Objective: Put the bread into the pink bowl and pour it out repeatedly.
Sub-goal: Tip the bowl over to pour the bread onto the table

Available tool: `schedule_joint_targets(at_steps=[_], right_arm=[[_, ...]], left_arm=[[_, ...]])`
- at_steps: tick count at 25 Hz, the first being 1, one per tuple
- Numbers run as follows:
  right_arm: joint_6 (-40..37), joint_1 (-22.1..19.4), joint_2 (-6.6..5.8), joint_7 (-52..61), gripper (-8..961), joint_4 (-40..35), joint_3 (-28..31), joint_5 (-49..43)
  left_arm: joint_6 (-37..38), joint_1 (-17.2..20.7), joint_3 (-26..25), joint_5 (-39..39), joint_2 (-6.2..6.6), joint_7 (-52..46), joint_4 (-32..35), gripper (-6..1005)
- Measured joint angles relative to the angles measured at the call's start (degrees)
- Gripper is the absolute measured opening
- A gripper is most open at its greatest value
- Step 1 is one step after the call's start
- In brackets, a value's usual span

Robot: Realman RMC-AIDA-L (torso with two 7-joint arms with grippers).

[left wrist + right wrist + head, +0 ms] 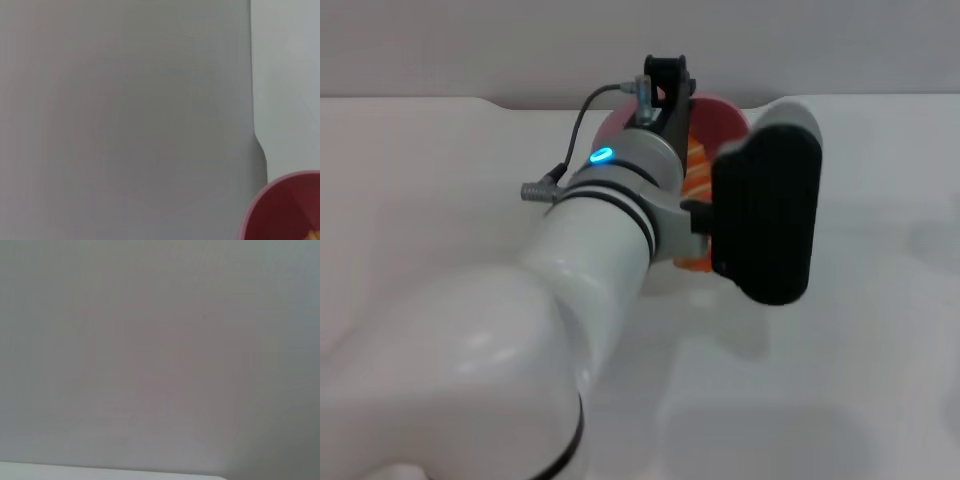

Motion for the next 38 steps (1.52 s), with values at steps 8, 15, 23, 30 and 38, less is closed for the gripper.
schedule_joint_targets(at_steps=[8,15,23,30,38], right_arm=[[0.3,-0.2,-0.02,0.2,794,-0.2,0.5,-0.3],[0.5,-4.4,0.16,0.5,791,-4.0,7.7,-0.7],[0.4,-4.8,0.16,0.5,788,-2.6,10.0,-0.4],[0.2,-4.7,0.07,0.6,786,-1.9,10.0,-0.3],[0.2,-4.6,0.07,0.4,783,-1.8,9.6,-0.3]], left_arm=[[0.0,1.2,2.3,7.1,0.0,-0.4,-0.5,48],[0.0,1.2,2.9,8.7,0.0,-0.1,-1.8,48],[0.7,1.4,6.2,16.7,-0.07,-1.1,-3.2,48],[5.5,1.7,8.9,22.2,-0.09,-0.8,-4.0,48],[9.0,1.7,9.1,21.7,-0.08,-2.8,-4.9,48]])
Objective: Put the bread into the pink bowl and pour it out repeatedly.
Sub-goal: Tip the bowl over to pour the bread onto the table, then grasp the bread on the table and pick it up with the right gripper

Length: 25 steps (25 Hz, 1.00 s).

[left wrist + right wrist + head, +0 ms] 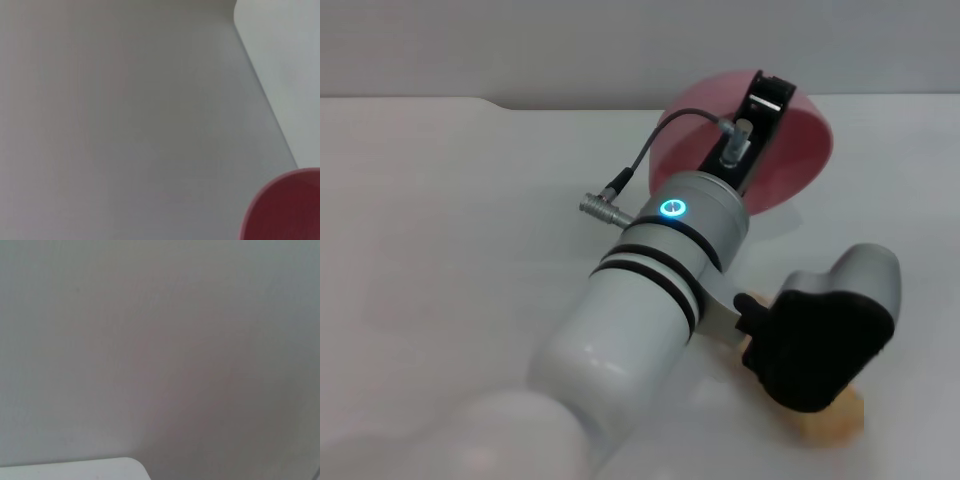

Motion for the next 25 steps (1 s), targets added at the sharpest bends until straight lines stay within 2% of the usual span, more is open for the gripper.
schedule_joint_targets(at_steps=[3,6,9,13,14,15,17,19,20,21,25], right_arm=[[0.0,0.2,0.0,0.0,782,0.1,-0.7,0.2],[0.0,1.3,-0.18,-1.9,781,0.1,-1.0,4.7],[-0.2,3.4,-0.5,-8.1,780,-0.1,-0.8,15.2],[-1.1,5.8,-0.67,-12.3,779,0.2,-4.9,24.4],[-1.3,6.2,-0.65,-12.5,778,0.3,-6.4,25.6],[-1.3,6.8,-0.67,-12.8,778,0.3,-8.0,27.0],[-1.1,8.2,-0.7,-13.7,777,0.3,-11.1,30.6],[-0.6,9.1,-0.76,-14.4,777,0.3,-13.1,33.9],[-0.5,9.2,-0.75,-14.6,776,0.5,-13.8,35.1],[-0.4,9.4,-0.75,-14.7,776,0.8,-14.6,36.8],[0.3,9.5,-0.71,-14.8,774,2.4,-16.4,41.5]], left_arm=[[0.2,-0.4,-1.7,0.1,0.0,-3.1,-0.5,48],[-2.2,-1.4,-6.4,-0.9,0.0,-9.0,0.3,48],[-9.9,-3.3,-11.7,-8.6,-0.01,-13.0,4.3,48],[-19.3,-4.7,-21.0,-28.2,0.26,-13.4,10.7,48],[-19.3,-4.7,-21.0,-28.2,0.26,-13.4,10.7,48],[-21.4,-3.5,-26.3,-39.6,0.47,-13.0,12.8,48],[-23.0,-3.0,-30.3,-46.3,0.59,-12.5,13.2,48],[-23.0,-3.0,-30.3,-46.3,0.59,-12.5,13.2,47],[-24.0,-2.9,-32.3,-49.6,0.65,-12.1,13.1,47],[-25.2,-1.9,-36.9,-55.3,0.83,-11.4,12.4,47],[-24.3,-0.5,-38.3,-55.5,0.85,-11.2,11.7,47]])
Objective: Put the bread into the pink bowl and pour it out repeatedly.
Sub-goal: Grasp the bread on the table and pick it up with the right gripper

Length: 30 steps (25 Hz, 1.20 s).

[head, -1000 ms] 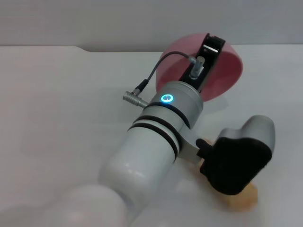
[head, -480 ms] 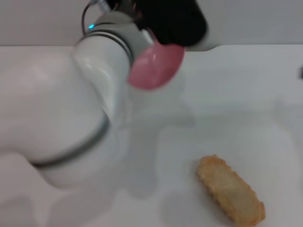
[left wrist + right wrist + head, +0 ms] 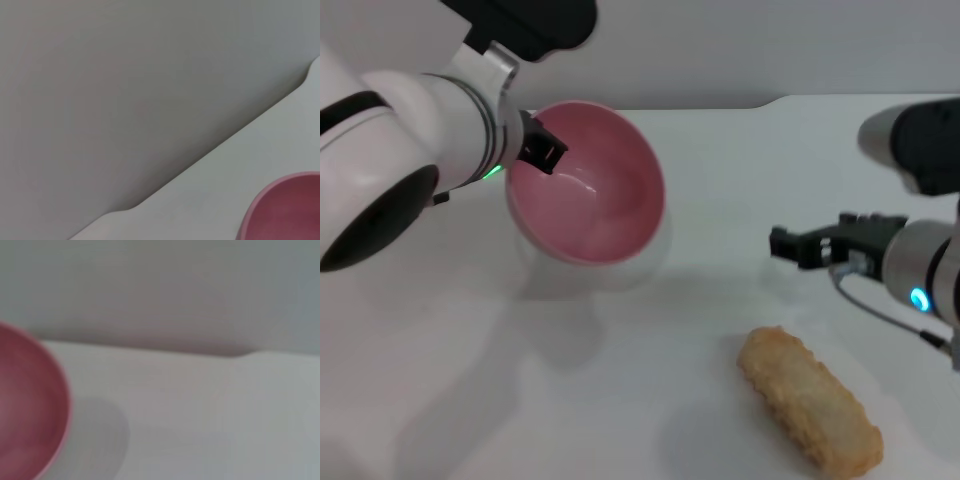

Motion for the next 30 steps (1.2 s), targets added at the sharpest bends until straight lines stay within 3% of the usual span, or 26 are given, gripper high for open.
schedule_joint_targets(at_steps=[14,30], right_arm=[[4.8,0.6,0.32,2.3,770,0.1,-8.5,0.4],[2.2,2.3,0.34,6.4,764,7.6,-9.4,3.6]], left_arm=[[1.2,-3.4,-3.2,-1.0,-0.07,0.3,-7.1,47],[1.7,-5.7,-4.8,-1.2,0.03,0.4,-10.0,47]])
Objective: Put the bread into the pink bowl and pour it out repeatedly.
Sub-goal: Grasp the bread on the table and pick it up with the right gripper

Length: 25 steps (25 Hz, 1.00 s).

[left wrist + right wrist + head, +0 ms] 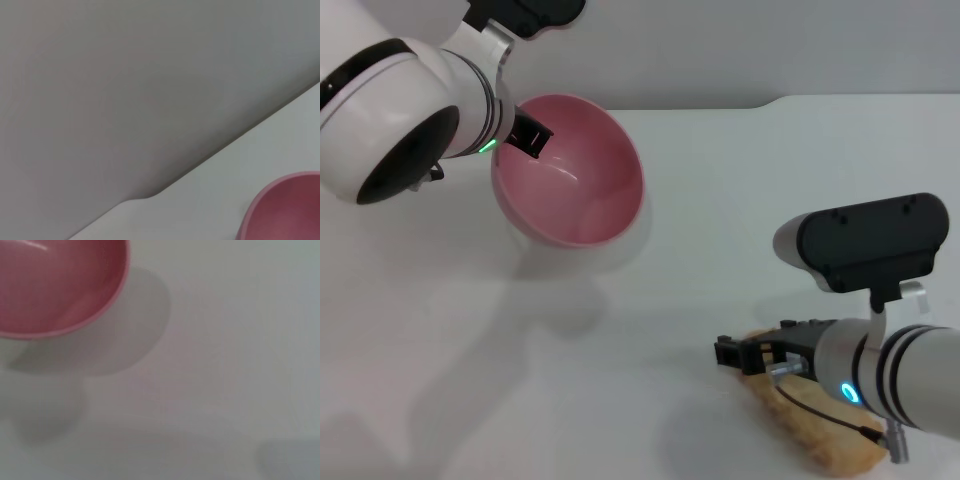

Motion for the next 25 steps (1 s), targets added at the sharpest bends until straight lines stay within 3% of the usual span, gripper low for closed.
schedule_joint_targets(at_steps=[10,17,25], right_arm=[[-2.7,4.2,0.0,0.0,760,7.9,0.3,5.4],[-2.2,5.1,-0.16,-2.1,758,7.8,-0.2,6.0],[-2.0,4.7,-0.24,-3.5,522,4.8,-0.2,4.0]], left_arm=[[0.1,-0.3,-0.1,0.0,0.0,0.1,-0.1,47],[0.1,-0.3,-0.1,-0.1,0.0,0.6,-0.2,47],[0.6,-0.2,0.0,-0.1,-0.01,0.7,-0.2,47]])
